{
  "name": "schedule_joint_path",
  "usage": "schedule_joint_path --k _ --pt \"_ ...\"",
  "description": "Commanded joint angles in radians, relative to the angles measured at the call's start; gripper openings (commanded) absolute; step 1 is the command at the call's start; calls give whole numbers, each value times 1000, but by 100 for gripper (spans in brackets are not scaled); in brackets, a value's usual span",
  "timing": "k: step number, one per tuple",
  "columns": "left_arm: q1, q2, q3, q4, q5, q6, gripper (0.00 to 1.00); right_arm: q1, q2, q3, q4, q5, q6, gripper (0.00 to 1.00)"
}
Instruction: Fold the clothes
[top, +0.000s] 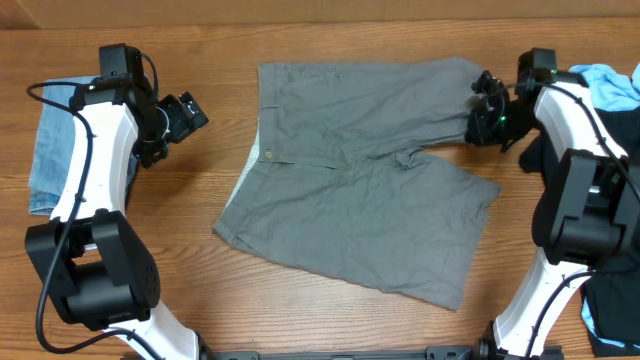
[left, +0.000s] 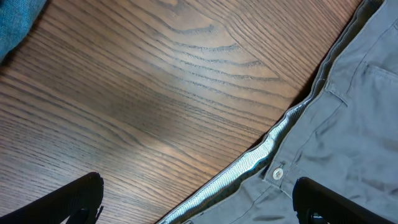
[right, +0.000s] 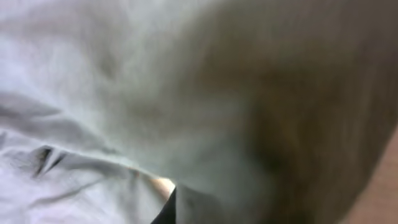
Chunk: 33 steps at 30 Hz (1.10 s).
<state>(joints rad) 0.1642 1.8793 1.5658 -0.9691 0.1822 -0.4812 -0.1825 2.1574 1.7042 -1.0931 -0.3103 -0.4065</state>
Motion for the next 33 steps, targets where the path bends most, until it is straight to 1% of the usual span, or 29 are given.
schedule_joint_path --k 1,4,9,11,15,18,20,23,24,26,29,30,31,33 --pt "-1 -13 5 1 -6 -21 100 4 -44 121 -118 3 102 4" --pt "-1 -13 5 1 -6 -20 100 4 -44 175 -219 3 127 4" --pt "-1 -13 5 1 -6 -21 100 4 -44 188 -304 3 128 4" --pt "-1 -13 5 1 -6 -21 100 4 -44 188 -341 0 159 4" --pt "-1 -13 5 1 -6 -20 100 4 -44 189 -413 -76 172 4" --pt "-1 -13 5 1 -6 -21 100 4 -44 189 -436 -109 172 4" --pt "-1 -13 5 1 -6 -20 100 4 -44 187 -370 -62 172 4" --pt "-1 -13 5 1 -6 -21 100 4 -44 180 -257 23 172 10" --pt "-1 -13 5 1 -6 -21 100 4 -44 176 -232 47 172 15" --pt "-1 -13 5 1 -6 -20 100 4 -44 166 -193 114 172 16" --pt "-1 -13 5 1 -6 -21 100 4 -40 164 -190 223 172 17" --pt "-1 -13 5 1 -6 -21 100 4 -38 164 -196 239 172 20" --pt "-1 -13 5 1 -6 -20 100 4 -38 164 -203 238 172 27" --pt "-1 -13 5 1 -6 -21 100 4 -38 164 -223 221 172 33"
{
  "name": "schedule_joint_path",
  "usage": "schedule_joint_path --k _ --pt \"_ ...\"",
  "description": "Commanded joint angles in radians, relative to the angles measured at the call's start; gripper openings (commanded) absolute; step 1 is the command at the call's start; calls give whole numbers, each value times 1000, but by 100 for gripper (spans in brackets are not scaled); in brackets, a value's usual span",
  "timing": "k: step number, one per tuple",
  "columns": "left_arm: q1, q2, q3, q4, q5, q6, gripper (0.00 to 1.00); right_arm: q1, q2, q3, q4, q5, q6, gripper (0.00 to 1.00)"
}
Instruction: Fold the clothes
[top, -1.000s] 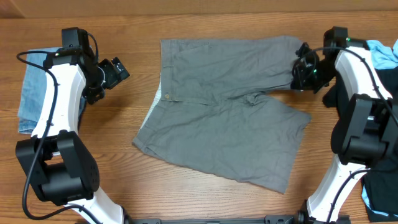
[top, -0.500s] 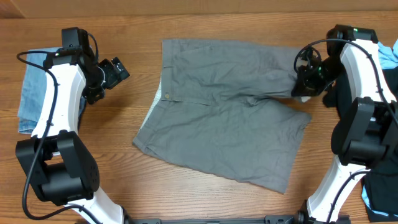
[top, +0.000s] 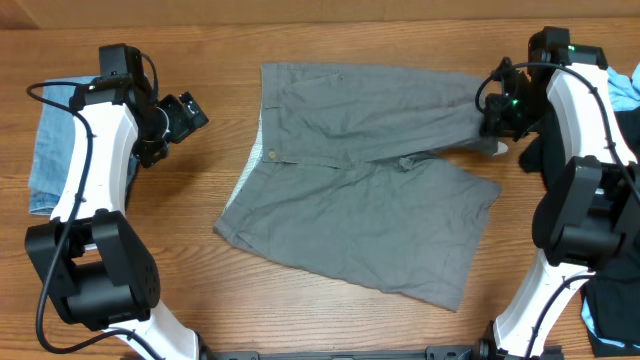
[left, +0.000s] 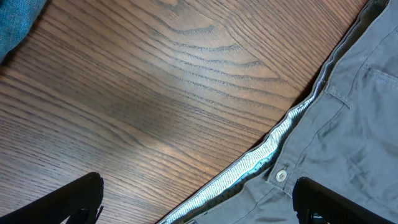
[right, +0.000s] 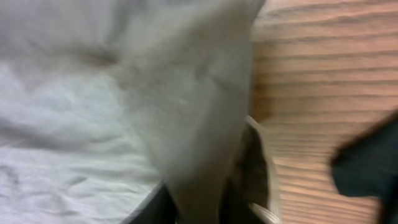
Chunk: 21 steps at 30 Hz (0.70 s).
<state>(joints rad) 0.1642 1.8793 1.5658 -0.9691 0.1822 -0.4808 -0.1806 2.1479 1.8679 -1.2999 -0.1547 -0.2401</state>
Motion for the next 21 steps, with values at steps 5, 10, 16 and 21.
schedule_joint_path --k 5,10,16,21 --pt "-1 -13 5 1 -6 -21 100 2 -27 -4 -37 38 6 46" --pt "-1 -13 5 1 -6 -21 100 2 -27 -1 10 80 24 58" --pt "-1 -13 5 1 -6 -21 100 -35 -27 63 4 199 219 59" --pt "-1 -13 5 1 -6 -21 100 -63 -29 198 -148 262 346 63"
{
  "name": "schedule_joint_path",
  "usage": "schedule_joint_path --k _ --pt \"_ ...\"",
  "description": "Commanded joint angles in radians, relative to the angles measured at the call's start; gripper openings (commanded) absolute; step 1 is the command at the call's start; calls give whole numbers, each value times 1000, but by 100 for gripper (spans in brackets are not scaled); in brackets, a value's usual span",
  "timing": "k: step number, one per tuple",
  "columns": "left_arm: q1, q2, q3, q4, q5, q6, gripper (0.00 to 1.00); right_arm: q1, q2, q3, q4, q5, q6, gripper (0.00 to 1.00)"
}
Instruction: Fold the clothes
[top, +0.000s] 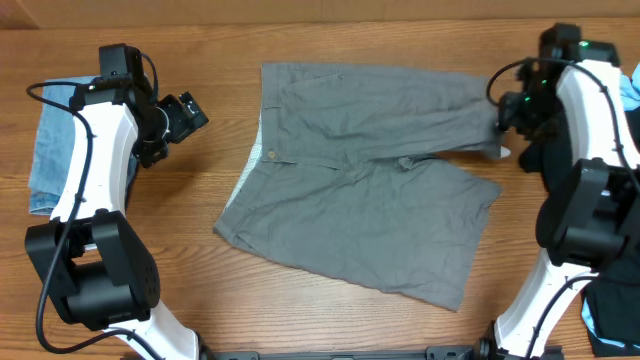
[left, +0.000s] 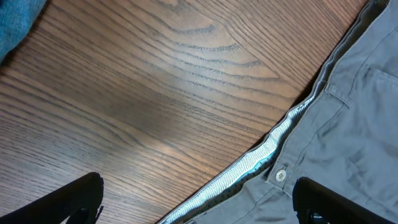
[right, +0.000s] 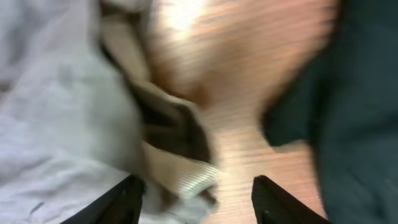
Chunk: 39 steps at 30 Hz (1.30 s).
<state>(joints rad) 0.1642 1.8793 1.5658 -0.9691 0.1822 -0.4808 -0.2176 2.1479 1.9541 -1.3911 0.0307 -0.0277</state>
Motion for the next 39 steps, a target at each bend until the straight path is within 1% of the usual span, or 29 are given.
schedule_joint_path --k 1,4,6,7,9,10,11,13,17,21,27,29,34,39 --pt "-1 -13 5 1 -6 -21 100 -26 -29 145 -92 67 134 63" --pt "-1 -13 5 1 -6 -21 100 -19 -38 237 -157 -19 133 60" --pt "-1 -13 5 1 -6 -21 100 -6 -47 286 -169 -129 132 57" --pt "-1 -13 5 2 -6 -21 100 0 -53 301 -169 -183 129 54" --pt "-1 -13 5 1 -6 -21 100 13 -61 309 -161 -255 129 38" --pt "-1 -13 5 1 -6 -21 100 17 -61 308 -156 -262 130 25" --pt "-1 -13 5 1 -6 -21 100 21 -60 299 -146 -261 129 16" --pt "-1 -13 5 1 -6 -21 100 27 -60 267 -122 -267 130 4" --pt "-1 -12 5 1 -6 -21 100 44 -60 139 -51 -276 123 4" --pt "-1 -12 5 1 -6 -21 100 53 -60 -31 42 -279 99 4" --pt "-1 -12 5 1 -6 -21 100 53 -60 -348 353 -301 95 4" --pt "-1 -12 5 1 -6 -21 100 53 -60 -437 407 -302 95 4" --pt "-1 -12 5 1 -6 -21 100 53 -60 -558 433 -281 95 4" --pt "-1 -12 5 1 -6 -21 100 53 -63 -565 422 -272 95 4"
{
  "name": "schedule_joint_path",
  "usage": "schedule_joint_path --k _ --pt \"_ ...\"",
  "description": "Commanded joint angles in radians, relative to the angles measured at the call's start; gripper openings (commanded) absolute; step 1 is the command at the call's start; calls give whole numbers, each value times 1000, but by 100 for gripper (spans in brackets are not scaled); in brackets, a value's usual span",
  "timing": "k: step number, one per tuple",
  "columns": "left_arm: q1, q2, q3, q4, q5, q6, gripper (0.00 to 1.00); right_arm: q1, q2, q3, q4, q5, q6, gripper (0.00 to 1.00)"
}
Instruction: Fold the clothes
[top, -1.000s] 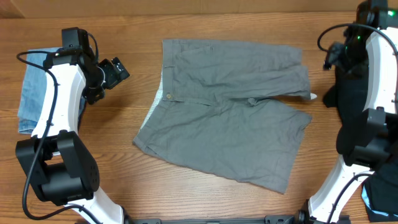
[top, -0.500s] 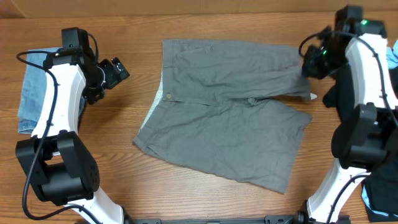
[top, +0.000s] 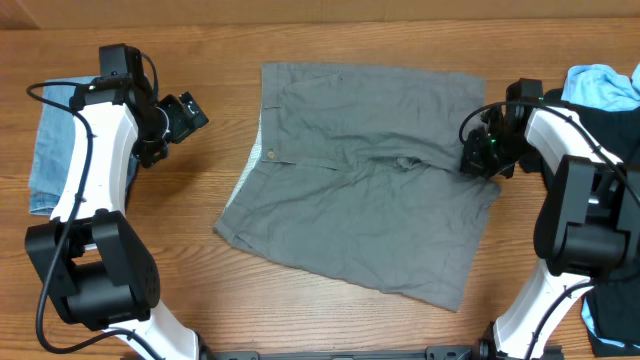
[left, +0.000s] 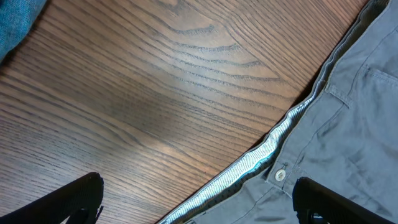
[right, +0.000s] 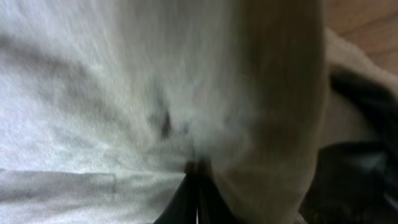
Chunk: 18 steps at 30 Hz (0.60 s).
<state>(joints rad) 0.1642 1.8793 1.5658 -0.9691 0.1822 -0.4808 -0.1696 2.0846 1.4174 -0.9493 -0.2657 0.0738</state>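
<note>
Grey shorts (top: 360, 180) lie spread flat in the middle of the table, waistband to the left, two legs to the right. My right gripper (top: 478, 152) sits at the right-hand hem of the upper leg, shut on the grey fabric (right: 155, 93), which fills the right wrist view. My left gripper (top: 188, 112) hovers over bare wood left of the waistband, open and empty. In the left wrist view its fingers (left: 74, 199) stand wide apart, with the waistband button (left: 278, 176) between them.
Folded blue jeans (top: 50, 150) lie at the far left edge. A light blue garment (top: 600, 85) and dark clothes (top: 612, 135) are piled at the right edge behind my right arm. Bare wood (left: 155, 93) lies between the left gripper and the shorts.
My right gripper was open just beyond the upper leg's hem. Now it is lower and further left, shut on the fabric at that hem. The left arm has not moved.
My right gripper first gripped the upper leg's hem, with the leg shorter and rumpled. Then the leg lay stretched out to the right. Then the gripper stood open off the hem. Now it grips the fabric lower down. The left gripper stayed open throughout.
</note>
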Motion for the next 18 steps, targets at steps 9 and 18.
schedule_joint_path --k 9,18 --pt "-1 -12 5 1 -6 -21 100 6 -63 341 -321 -73 -18 4" --pt "-1 -12 5 1 -6 -21 100 7 -76 380 -195 -72 -18 4"
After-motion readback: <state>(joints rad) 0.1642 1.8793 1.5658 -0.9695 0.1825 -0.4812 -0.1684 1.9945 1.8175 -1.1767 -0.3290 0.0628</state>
